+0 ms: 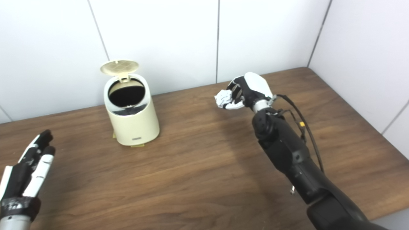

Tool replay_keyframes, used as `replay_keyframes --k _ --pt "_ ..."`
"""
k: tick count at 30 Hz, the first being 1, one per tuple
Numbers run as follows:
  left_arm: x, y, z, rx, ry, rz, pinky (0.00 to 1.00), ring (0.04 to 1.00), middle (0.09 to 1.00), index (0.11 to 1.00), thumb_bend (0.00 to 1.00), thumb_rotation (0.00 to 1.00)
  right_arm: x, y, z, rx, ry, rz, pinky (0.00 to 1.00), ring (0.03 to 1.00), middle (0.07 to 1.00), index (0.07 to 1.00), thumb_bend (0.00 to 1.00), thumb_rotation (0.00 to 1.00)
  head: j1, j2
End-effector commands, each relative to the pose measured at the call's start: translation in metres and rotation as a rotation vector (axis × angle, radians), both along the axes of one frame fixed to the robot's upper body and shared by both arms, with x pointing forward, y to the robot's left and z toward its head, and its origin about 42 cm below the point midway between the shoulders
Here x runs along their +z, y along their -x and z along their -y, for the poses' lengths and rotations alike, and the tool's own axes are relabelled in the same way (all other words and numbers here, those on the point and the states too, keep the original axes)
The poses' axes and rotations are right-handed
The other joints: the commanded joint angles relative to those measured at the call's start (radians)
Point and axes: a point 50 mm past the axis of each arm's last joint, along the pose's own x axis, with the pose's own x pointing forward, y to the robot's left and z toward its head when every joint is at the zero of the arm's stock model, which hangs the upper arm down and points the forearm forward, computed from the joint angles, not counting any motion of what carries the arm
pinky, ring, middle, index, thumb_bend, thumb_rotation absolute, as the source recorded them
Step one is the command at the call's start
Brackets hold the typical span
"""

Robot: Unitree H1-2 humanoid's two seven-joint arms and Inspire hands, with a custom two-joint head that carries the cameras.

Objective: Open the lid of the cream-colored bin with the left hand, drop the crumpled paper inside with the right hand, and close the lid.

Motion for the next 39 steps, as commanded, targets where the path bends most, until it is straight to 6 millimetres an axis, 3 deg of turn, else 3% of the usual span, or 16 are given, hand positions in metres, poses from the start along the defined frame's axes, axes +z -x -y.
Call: replay_keyframes --k 1,8,11,12,14,17,28,39 --pt "0.014 -0.003 0.005 -0.005 -0.003 0.079 1.0 0.97 0.93 0.939 0.6 0.61 0.035 0.002 -0.003 0.037 0.019 0.153 0.37 0.372 0.496 0.528 0.51 0.0 0.017 -0.002" --pt "0.002 0.0 0.012 -0.01 0.015 0.075 0.97 0.915 0.916 0.936 0.67 0.62 0.058 0.021 -0.027 0.121 -0.028 0.312 0.31 0.372 0.497 0.526 0.49 0.0 0.093 -0.014" --pt "-0.002 0.0 0.016 -0.007 0.019 0.072 0.97 0.916 0.905 0.939 0.68 0.62 0.072 0.026 -0.043 0.155 -0.047 0.375 0.6 0.371 0.487 0.52 0.51 0.0 0.115 -0.019" --pt "-0.003 0.0 0.017 -0.006 0.017 0.071 0.98 0.93 0.903 0.942 0.68 0.62 0.076 0.027 -0.048 0.166 -0.069 0.395 0.59 0.368 0.488 0.519 0.51 0.0 0.122 -0.022" --pt "-0.005 0.0 0.019 -0.001 0.014 0.067 0.98 0.937 0.9 0.945 0.68 0.63 0.084 0.027 -0.058 0.177 -0.112 0.426 0.39 0.375 0.491 0.518 0.5 0.0 0.129 -0.025" --pt "-0.007 0.001 0.022 0.005 0.013 0.063 0.99 0.945 0.906 0.952 0.68 0.64 0.094 0.025 -0.073 0.201 -0.142 0.476 0.3 0.389 0.505 0.526 0.49 0.0 0.137 -0.03" --pt "-0.012 -0.001 0.027 0.006 0.009 0.063 0.99 0.948 0.908 0.953 0.64 0.64 0.115 0.009 -0.13 0.268 -0.244 0.566 0.27 0.386 0.509 0.547 0.49 0.0 0.159 -0.048" --pt "-0.015 0.0 0.034 0.006 0.002 0.064 0.95 0.934 0.905 0.952 0.63 0.66 0.112 -0.018 -0.178 0.356 -0.24 0.536 0.29 0.374 0.486 0.54 0.49 0.0 0.174 -0.059"
